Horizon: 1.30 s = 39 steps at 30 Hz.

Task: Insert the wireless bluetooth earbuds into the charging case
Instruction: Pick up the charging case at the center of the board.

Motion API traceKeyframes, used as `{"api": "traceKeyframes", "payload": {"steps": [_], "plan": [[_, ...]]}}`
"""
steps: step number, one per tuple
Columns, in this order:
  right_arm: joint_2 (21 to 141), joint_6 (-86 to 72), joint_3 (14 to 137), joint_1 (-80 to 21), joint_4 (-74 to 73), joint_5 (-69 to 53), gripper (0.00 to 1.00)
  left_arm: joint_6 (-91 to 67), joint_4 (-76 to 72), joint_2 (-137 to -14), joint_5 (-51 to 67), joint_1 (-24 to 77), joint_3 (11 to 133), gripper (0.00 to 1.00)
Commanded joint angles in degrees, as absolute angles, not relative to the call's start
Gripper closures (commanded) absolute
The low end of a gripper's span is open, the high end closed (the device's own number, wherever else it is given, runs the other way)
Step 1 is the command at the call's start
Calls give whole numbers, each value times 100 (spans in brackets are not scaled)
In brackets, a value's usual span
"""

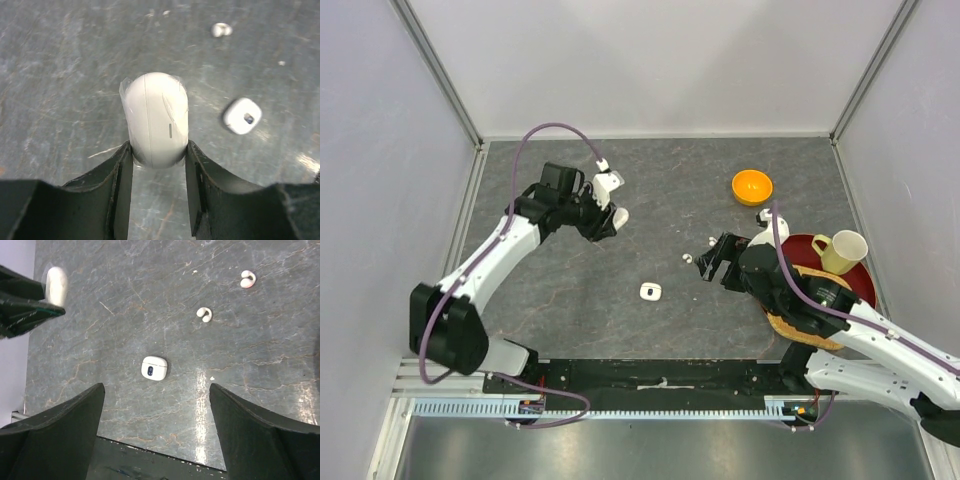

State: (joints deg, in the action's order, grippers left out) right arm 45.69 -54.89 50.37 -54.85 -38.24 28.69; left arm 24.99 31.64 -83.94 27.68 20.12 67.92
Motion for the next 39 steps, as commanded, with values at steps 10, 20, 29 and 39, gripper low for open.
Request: {"api": "traceKeyframes", "payload": {"steps": [10,20,29,39], "plan": [[5123,-5317,5194,-5414,-2734,1548,13,2075,1539,-5275,3639,3198,4722,85],[5396,-5203,5010,-5423,-1162,90,20,1793,1520,-4658,3252,3823,4289,86],[5607,-5027,5115,-5423,-914,-404,25,1784,1512,-5009,2629,4376,4377,87],[5977,-5194,5063,-5423,-984,-352,35,1749,1512,-5019,2197,4878,4482,88]]}}
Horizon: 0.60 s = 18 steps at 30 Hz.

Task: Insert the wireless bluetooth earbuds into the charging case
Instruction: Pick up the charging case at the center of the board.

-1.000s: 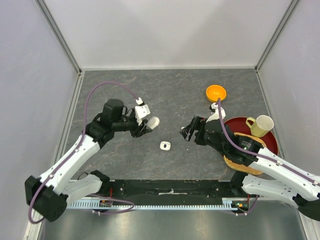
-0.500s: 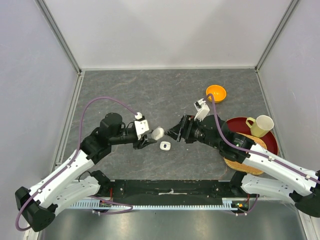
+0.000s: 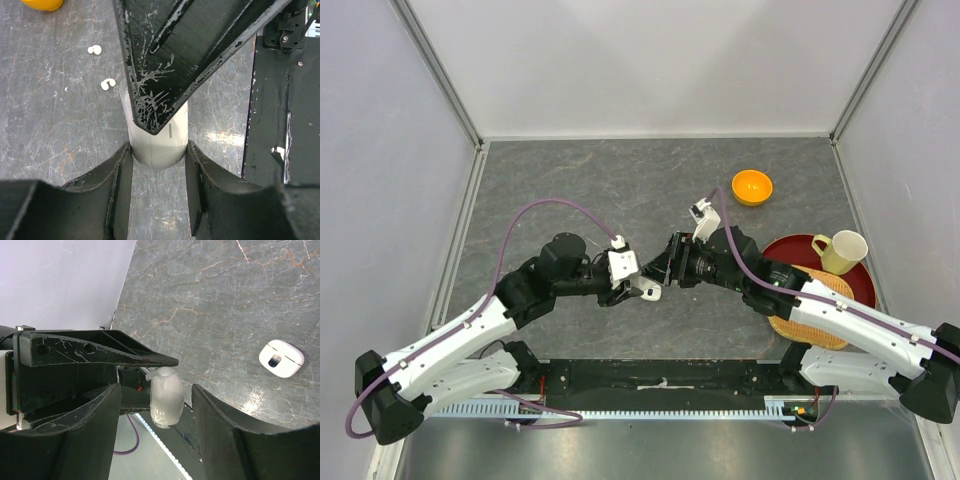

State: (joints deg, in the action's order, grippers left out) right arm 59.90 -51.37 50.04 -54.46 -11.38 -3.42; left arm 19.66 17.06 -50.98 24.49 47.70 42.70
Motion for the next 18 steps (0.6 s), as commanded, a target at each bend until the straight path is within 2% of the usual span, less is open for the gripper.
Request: {"api": "traceKeyframes", "payload": {"steps": [1,18], "plan": [[5985,-5194,5045,-5414,-1002,-334,37,1740,1520,-5001,2180,4887,4465,88],[6038,-5168,4992,-5423,-1151,-439,51,1609,1398,-4825,2066,4939,4430,88]]}}
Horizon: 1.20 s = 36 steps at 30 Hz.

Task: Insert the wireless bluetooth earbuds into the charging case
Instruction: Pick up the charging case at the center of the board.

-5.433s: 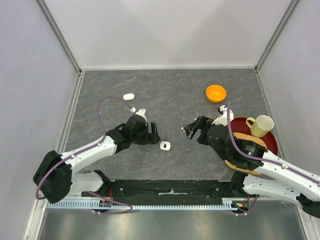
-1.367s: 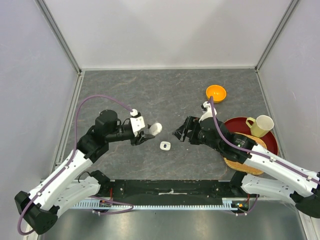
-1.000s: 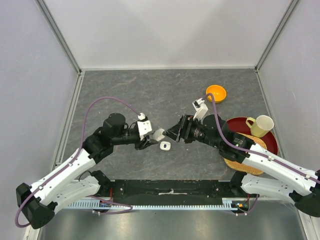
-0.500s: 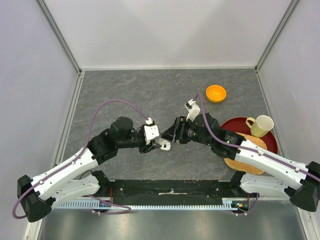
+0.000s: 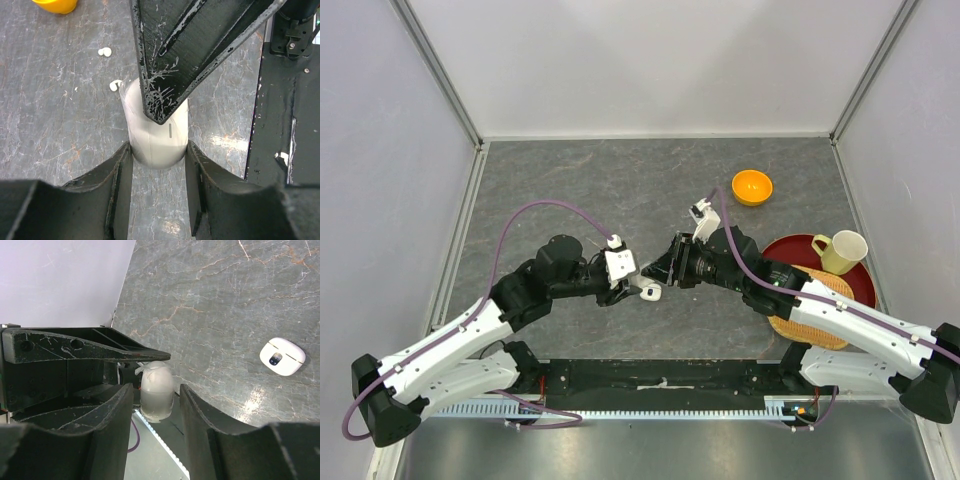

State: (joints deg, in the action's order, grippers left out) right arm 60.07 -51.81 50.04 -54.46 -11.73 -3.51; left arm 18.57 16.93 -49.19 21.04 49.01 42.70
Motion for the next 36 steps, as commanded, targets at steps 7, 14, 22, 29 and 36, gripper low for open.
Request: {"api": "traceKeyframes", "payload": {"steps": [7,14,22,29,36], "plan": [[6056,-5150,4975,-5414,-1151,-501,53,1565,1310,-4790,2065,4957,4421,88],[6029,-5133,4957,-5414,-1151,-492,62,1529,1283,-4790,2083,4975,4412,88],[5959,-5080,4887,-5423,-1090,-431,86,1266,1056,-4764,1996,4983,4351,75],[5503,-5045,4650,-5423,-958,95,94,643,484,-4448,1872,4983,3938,19],[4862,-5080,4307,-5423,-844,808,100,53,36,-3947,1259,4975,3551,13]]}}
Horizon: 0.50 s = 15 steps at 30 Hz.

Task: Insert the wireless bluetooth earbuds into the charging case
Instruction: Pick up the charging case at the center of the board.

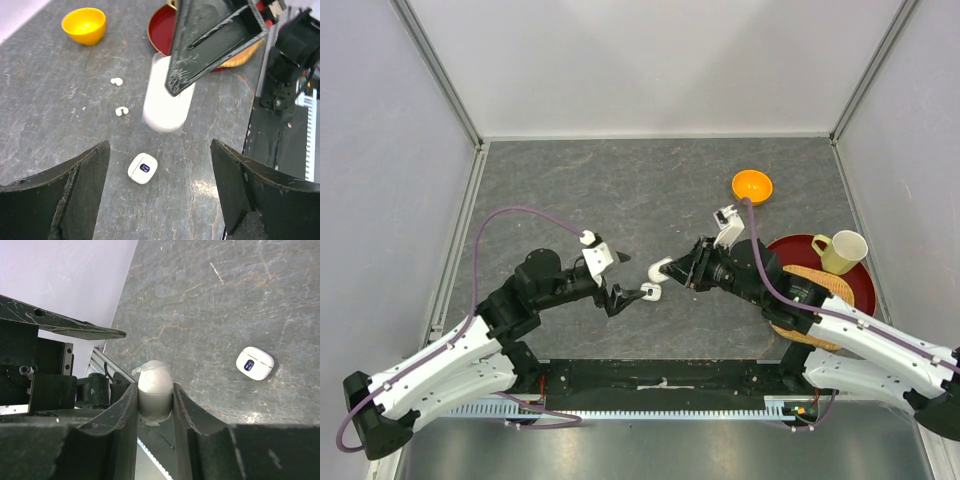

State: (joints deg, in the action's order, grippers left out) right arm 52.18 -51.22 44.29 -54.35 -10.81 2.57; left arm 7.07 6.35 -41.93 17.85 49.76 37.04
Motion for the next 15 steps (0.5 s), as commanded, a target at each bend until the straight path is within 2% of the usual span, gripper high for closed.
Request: {"api": "traceKeyframes", "payload": {"steps": [1,4,8,15], "plan": [[4799,-5071,4281,-5414,-826,852,100,-339,26,-3920,1100,4975,3533,12],[4536,-4966,4166,-5414,-686,1027,100,-850,61,-3893,704,4957,3577,11],[4246,-4755,4069,-5414,-458,1134,100,-1431,26,-3964,791,4852,3577,10],[3789,-4483,3833,-5414,-35,1011,100,-3065,-1054,-4210,2396,3869,3419,9]]}}
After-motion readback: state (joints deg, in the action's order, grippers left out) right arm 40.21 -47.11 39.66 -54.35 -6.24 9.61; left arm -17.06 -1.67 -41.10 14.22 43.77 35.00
